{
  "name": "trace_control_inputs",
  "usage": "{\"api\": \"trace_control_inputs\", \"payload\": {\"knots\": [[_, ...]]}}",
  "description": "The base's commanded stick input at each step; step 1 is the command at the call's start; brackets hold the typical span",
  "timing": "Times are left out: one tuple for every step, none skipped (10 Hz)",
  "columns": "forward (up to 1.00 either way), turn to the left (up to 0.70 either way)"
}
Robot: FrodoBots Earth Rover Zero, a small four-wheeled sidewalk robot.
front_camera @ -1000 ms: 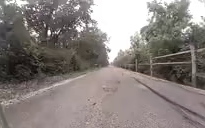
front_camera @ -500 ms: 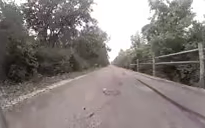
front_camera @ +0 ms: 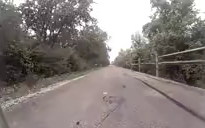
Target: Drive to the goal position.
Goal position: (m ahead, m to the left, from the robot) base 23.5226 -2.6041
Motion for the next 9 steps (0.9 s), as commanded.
{"api": "trace_control_inputs", "payload": {"knots": [[0.70, 0.00], [0.70, 0.00], [0.70, 0.00], [0.70, 0.00], [0.70, 0.00], [0.70, 0.00], [0.70, 0.00], [0.70, 0.00], [0.70, -0.09]]}}
